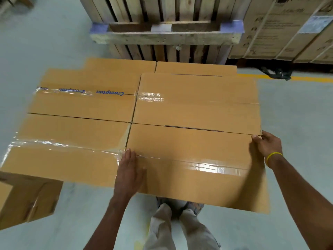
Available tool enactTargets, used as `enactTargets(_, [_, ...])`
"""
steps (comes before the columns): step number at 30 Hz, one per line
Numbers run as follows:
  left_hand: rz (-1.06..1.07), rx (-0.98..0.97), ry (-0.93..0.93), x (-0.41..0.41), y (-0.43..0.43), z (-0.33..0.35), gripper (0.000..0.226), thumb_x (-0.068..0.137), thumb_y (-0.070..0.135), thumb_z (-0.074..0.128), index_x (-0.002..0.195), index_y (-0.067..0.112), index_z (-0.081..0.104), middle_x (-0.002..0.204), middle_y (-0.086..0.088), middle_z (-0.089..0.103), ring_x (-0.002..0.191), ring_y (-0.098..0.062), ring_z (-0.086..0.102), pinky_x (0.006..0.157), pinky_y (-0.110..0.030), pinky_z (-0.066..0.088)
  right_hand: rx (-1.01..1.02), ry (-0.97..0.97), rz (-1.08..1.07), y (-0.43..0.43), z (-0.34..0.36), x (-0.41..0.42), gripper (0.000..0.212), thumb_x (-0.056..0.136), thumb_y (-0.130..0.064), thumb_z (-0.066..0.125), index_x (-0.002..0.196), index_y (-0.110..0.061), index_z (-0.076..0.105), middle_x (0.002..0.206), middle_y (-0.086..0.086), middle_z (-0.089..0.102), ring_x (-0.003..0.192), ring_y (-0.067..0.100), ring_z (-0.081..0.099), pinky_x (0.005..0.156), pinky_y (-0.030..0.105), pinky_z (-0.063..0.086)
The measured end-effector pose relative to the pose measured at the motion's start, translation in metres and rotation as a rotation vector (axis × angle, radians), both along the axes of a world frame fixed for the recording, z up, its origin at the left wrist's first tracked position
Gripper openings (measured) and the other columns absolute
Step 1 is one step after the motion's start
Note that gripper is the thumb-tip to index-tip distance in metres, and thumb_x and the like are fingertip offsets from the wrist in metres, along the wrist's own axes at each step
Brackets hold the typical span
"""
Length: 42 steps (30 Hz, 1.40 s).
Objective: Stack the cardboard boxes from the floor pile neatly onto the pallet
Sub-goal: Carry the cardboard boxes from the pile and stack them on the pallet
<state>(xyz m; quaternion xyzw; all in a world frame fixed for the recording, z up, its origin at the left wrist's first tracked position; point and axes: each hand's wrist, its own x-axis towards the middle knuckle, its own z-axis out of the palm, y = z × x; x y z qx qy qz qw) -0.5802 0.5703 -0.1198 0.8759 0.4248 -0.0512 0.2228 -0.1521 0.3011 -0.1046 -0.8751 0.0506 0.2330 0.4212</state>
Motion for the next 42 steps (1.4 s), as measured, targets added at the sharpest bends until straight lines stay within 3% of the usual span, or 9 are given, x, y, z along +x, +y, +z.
enactTargets(2, [0.058,-0.005,-0.019,-0.024,-0.004,0.002,0.080,0.092,0.053,0.065,0.154,0.011,0.036,0.159,-0.014,0.037,0.143,-0.040,0.040,0.112,-0.059,0.042,-0.030,-0.011,-0.004,0.001,0.001,0.000,0.042,0.088,-0.021,0.074,0.128,-0.011,0.068,0.117,0.004,0.071,0.111,0.025,0.063,0.108,0.036,0.044])
enactTargets(9, [0.258,-0.037,-0.055,-0.090,-0.029,0.014,0.098,0.091,0.059,0.067,0.163,0.009,0.025,0.172,-0.010,0.020,0.160,-0.028,0.012,0.128,-0.045,0.013,-0.155,-0.027,0.083,0.002,0.008,-0.003,0.037,0.089,-0.030,0.070,0.119,-0.008,0.069,0.122,0.017,0.069,0.115,0.038,0.061,0.102,0.042,0.044])
enactTargets(12, [0.357,-0.088,-0.134,-0.102,-0.028,0.023,0.086,0.093,0.057,0.061,0.159,0.009,0.034,0.167,-0.012,0.034,0.157,-0.030,0.024,0.125,-0.051,0.029,-0.190,-0.126,0.050,0.018,0.021,-0.030,0.030,0.087,-0.029,0.069,0.104,-0.006,0.060,0.116,0.026,0.065,0.113,0.046,0.058,0.098,0.046,0.044])
enactTargets(16, [0.319,-0.082,-0.107,-0.118,-0.012,0.025,0.078,0.092,0.038,0.077,0.153,0.005,0.041,0.158,-0.019,0.045,0.149,-0.038,0.038,0.118,-0.054,0.040,-0.089,-0.195,0.108,0.039,0.034,-0.093,0.058,0.088,-0.015,0.072,0.140,-0.005,0.050,0.137,0.021,0.059,0.127,0.041,0.053,0.110,0.041,0.038])
enactTargets(22, [0.350,-0.099,-0.205,-0.139,0.015,0.025,0.075,0.086,0.016,0.085,0.148,-0.006,0.048,0.151,-0.026,0.052,0.144,-0.042,0.046,0.118,-0.048,0.038,0.029,-0.167,0.231,0.072,0.041,-0.212,0.063,0.086,-0.007,0.074,0.145,-0.009,0.050,0.138,0.015,0.060,0.126,0.031,0.058,0.112,0.034,0.039])
enactTargets(28, [0.480,-0.248,-0.376,-0.197,0.055,0.044,0.068,0.091,0.014,0.079,0.149,-0.002,0.050,0.148,-0.019,0.057,0.139,-0.033,0.053,0.118,-0.043,0.040,0.132,-0.185,0.287,0.118,0.039,-0.328,0.044,0.089,-0.005,0.071,0.132,-0.010,0.063,0.126,0.009,0.068,0.119,0.027,0.064,0.107,0.042,0.048])
enactTargets(32, [0.492,-0.370,-0.472,-0.257,0.099,0.058,0.068,0.094,0.020,0.075,0.154,0.007,0.046,0.148,-0.010,0.057,0.137,-0.023,0.054,0.117,-0.043,0.043,0.198,-0.160,0.297,0.167,0.041,-0.415,0.039,0.090,-0.002,0.070,0.129,-0.004,0.064,0.124,0.012,0.068,0.115,0.024,0.064,0.093,0.022,0.048])
enactTargets(36, [0.576,-0.525,-0.543,-0.318,0.139,0.079,0.064,0.089,0.021,0.078,0.147,0.010,0.053,0.135,-0.010,0.065,0.120,-0.028,0.065,0.101,-0.039,0.052,0.233,-0.113,0.403,0.221,0.047,-0.506,0.037,0.089,-0.007,0.073,0.126,-0.008,0.067,0.120,0.010,0.070,0.108,0.019,0.064,0.103,0.036,0.049])
enactTargets(42, [0.655,-0.412,-0.518,-0.430,0.174,0.094,0.040,0.093,0.022,0.072,0.131,0.012,0.069,0.115,0.001,0.069,0.106,-0.016,0.064,0.090,-0.019,0.045,0.295,0.027,0.709,0.295,0.050,-0.620,0.028,0.088,-0.011,0.072,0.106,-0.032,0.068,0.117,0.005,0.071,0.115,0.023,0.065,0.097,0.038,0.052])
